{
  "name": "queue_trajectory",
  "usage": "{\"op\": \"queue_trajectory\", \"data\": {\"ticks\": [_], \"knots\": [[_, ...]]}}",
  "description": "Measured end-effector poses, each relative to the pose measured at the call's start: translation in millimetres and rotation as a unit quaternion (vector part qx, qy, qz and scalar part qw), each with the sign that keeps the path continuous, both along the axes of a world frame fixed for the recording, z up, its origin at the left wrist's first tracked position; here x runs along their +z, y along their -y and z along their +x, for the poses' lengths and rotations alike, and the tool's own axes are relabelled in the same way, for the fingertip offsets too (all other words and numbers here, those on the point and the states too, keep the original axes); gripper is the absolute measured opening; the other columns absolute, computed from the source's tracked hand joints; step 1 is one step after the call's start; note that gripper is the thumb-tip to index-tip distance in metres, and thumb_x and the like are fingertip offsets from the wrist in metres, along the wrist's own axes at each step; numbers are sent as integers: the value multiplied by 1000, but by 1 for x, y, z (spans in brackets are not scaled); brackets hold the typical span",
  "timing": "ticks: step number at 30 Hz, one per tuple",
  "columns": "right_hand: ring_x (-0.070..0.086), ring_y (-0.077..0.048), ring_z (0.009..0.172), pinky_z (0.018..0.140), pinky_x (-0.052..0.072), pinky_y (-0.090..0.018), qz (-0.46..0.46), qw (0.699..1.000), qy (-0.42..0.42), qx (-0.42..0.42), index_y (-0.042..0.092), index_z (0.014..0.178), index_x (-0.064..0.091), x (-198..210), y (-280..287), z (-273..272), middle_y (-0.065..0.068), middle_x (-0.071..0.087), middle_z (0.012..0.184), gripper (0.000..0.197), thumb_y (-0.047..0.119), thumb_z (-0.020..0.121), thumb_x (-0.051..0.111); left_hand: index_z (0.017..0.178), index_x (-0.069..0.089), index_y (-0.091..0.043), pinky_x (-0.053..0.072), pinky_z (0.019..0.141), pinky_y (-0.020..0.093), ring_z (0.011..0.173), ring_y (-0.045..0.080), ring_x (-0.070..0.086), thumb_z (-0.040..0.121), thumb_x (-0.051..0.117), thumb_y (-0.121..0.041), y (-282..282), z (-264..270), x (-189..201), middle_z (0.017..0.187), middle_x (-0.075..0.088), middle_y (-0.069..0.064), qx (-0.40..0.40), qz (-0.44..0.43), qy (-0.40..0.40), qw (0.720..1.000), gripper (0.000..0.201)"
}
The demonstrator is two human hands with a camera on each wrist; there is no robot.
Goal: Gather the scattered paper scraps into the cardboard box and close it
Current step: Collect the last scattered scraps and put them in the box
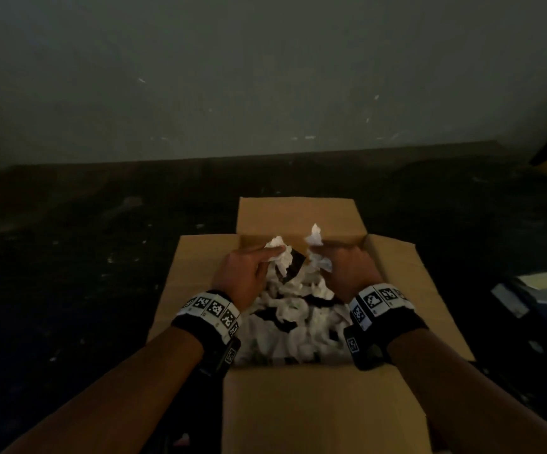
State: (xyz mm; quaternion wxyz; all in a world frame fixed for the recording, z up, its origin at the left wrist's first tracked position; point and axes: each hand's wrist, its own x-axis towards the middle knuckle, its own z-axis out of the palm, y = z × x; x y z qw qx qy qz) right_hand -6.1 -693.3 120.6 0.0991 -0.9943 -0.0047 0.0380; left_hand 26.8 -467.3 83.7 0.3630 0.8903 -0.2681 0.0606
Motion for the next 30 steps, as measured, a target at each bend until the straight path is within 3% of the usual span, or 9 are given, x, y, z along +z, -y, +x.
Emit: {"op": "queue_trajectory", "data": {"ticks": [4, 9, 14, 16, 17, 19, 22, 26, 30], "knots": [[48, -27, 132, 108, 42, -47, 24, 991, -122, 46, 42, 149, 29, -28, 31, 8, 1, 44, 151, 80, 57, 77, 63, 142, 55, -28, 44, 109, 41, 133, 28, 51, 94, 62, -19, 35, 5, -30, 149, 49, 3, 4, 140, -85, 986, 49], [23, -30, 148, 118, 25, -53, 42, 979, -185, 81, 49, 152, 7, -50, 57, 33, -1, 15, 164, 113, 75, 63, 70, 158, 20, -35, 39, 113, 47, 146, 33, 29, 75, 76, -61, 47, 9, -37, 161, 17, 8, 1, 242, -144, 959, 104], [-1, -40, 151, 116, 19, -66, -33, 959, -258, 113, 49, 150, -20, -54, 52, 49, 0, -12, 166, 153, 92, 35, 72, 152, -18, -52, 16, 116, 71, 153, 40, -11, 48, 77, -84, 65, 24, -44, 167, -17, 0, -33, 388, -218, 895, 145], [14, -41, 148, 111, 31, -65, -67, 955, -272, 96, 56, 145, -24, -79, 55, 59, 1, -4, 167, 154, 99, 27, 66, 144, -32, -55, 7, 114, 76, 150, 40, -22, 29, 70, -95, 72, 31, -57, 162, -34, -3, -43, 425, -243, 871, 158], [30, -39, 143, 108, 39, -59, -83, 950, -287, 93, 55, 147, -20, -89, 57, 60, -1, 11, 166, 146, 93, 39, 71, 140, -38, -54, 4, 114, 76, 149, 39, -25, 24, 65, -98, 73, 35, -69, 155, -43, -4, -47, 449, -253, 855, 161], [50, -36, 127, 100, 48, -49, -107, 940, -309, 99, 44, 155, -7, -94, 56, 56, -5, 37, 157, 119, 61, 73, 78, 135, -46, -50, 11, 115, 72, 150, 38, -22, 40, 69, -95, 76, 36, -86, 146, -49, -3, -60, 495, -243, 832, 156], [39, -40, 137, 104, 42, -46, -126, 933, -326, 82, 29, 158, -9, -103, 50, 48, -11, 16, 164, 92, 34, 97, 61, 147, -37, -38, 28, 112, 68, 152, 36, -12, 80, 71, -68, 78, 35, -110, 159, -37, 8, -89, 540, -234, 803, 130], [-11, -45, 148, 116, 12, -61, -81, 929, -349, 93, 27, 152, -27, -137, 45, 51, -12, -27, 161, 106, 46, 95, 61, 120, -56, -49, 29, 111, 70, 150, 44, -18, 85, 70, -59, 78, 39, -148, 154, -45, 6, -58, 530, -282, 798, 131], [-18, -59, 141, 111, 5, -74, -54, 921, -378, 71, 30, 151, -28, -170, 40, 58, -12, -30, 160, 113, 53, 91, 65, 150, -31, -37, 27, 112, 70, 148, 45, -19, 101, 42, -53, 74, 37, -169, 157, -40, 12, -76, 525, -292, 796, 90]]}}
